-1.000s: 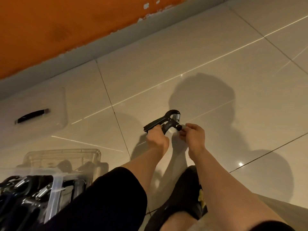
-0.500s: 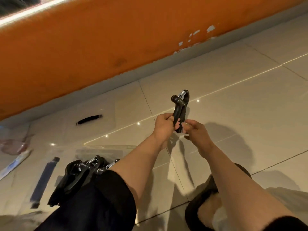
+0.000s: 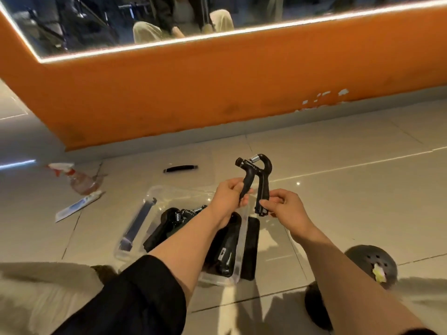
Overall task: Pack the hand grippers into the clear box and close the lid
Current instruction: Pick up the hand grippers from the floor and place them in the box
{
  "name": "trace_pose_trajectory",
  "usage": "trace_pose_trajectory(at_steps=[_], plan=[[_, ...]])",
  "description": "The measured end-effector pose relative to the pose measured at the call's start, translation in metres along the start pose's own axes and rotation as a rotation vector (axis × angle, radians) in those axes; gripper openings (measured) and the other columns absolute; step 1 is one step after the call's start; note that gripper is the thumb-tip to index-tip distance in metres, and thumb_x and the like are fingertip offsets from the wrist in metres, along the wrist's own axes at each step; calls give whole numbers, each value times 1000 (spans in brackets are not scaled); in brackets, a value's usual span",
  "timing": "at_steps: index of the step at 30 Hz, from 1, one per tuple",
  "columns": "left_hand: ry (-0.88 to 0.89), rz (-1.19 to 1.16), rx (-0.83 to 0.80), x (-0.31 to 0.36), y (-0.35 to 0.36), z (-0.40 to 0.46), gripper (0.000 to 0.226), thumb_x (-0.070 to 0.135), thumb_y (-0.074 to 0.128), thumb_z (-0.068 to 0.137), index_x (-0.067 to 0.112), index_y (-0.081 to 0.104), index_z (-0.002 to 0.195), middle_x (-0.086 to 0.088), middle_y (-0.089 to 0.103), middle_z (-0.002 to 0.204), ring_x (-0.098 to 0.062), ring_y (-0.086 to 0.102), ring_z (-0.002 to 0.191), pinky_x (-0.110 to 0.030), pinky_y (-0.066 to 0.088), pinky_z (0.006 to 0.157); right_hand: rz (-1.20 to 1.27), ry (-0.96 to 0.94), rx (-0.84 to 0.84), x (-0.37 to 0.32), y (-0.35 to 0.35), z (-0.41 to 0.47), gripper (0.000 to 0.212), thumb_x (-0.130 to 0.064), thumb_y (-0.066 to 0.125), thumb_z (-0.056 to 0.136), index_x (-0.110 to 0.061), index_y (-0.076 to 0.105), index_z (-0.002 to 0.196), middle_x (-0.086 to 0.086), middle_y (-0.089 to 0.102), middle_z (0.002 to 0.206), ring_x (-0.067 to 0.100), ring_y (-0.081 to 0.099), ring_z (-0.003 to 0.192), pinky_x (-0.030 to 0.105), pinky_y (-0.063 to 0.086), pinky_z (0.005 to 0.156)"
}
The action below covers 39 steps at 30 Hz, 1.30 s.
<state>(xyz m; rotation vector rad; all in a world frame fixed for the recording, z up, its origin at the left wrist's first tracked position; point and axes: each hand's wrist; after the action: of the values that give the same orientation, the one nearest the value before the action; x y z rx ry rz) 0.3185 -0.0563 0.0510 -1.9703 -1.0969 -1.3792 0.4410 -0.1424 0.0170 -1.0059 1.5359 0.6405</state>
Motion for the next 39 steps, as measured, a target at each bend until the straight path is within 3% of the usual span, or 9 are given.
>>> trace_pose_trajectory(at_steps=[5,10,16,21,24,26,31,34,39], plan=[[77,165,75,-12,-58,-23,39,1,46,96,5,46,134,-7,57,93,-9,54,72,-17,52,66,-119,-16,17,-8,55,-12,14,-12,75,76,-12,63,82,0,58,68,18,60,69,35,52,71],[31,349,201,-32,-120,-40,39,4,54,92,13,55,130,-3,65,117,-17,62,106,-37,47,101,-223,-14,-45,-8,114,-25,18,-17,76,77,-14,60,85,-4,56,66,15,59,70,35,53,74],[-57,400,267,-73,-167,-40,34,4,55,91,14,61,123,-6,68,115,-21,64,106,-41,50,98,-341,95,-124,12,166,-34,17,-12,69,83,-9,57,95,-3,51,63,14,55,68,34,51,79],[-98,499,280,-88,-182,-28,34,7,55,91,17,60,124,-5,67,115,-22,62,110,-42,48,99,-409,150,-146,23,183,-33,24,-6,67,83,-16,51,68,2,52,65,24,58,77,47,53,87],[-91,561,256,-93,-189,-19,36,11,57,91,18,58,126,-4,68,115,-21,63,107,-41,49,98,-433,162,-129,27,189,-31,10,-6,67,81,-2,58,81,10,54,73,27,60,82,50,53,86],[-88,605,233,-94,-192,-13,37,14,56,91,19,58,128,-3,68,116,-20,63,107,-41,50,97,-417,172,-110,30,192,-27,15,-6,67,82,4,60,90,10,53,71,24,59,79,49,54,85],[-73,614,194,-103,-191,-5,36,18,54,93,24,57,128,-2,68,116,-20,63,107,-42,52,95,-478,149,-65,37,194,-22,24,-11,68,83,-8,50,67,6,52,59,22,61,68,43,58,74],[-67,628,190,-103,-190,-5,38,19,52,94,24,54,132,-2,65,121,-21,61,111,-43,50,97,-556,72,-57,42,196,-22,17,-14,71,80,1,63,76,17,65,74,29,64,76,43,55,77],[-80,588,156,-106,-190,-6,40,14,48,95,22,51,134,-5,62,126,-22,59,113,-43,49,99,-557,67,-57,40,193,-21,19,-15,76,76,-1,67,85,15,66,82,28,64,78,43,54,79]])
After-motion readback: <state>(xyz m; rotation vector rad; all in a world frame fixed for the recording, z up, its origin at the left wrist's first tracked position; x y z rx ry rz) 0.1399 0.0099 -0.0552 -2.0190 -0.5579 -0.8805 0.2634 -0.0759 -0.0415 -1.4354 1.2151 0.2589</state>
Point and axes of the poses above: each hand's wrist, its own z-axis towards the middle knuckle, its own y-axis out of the palm, x = y × z
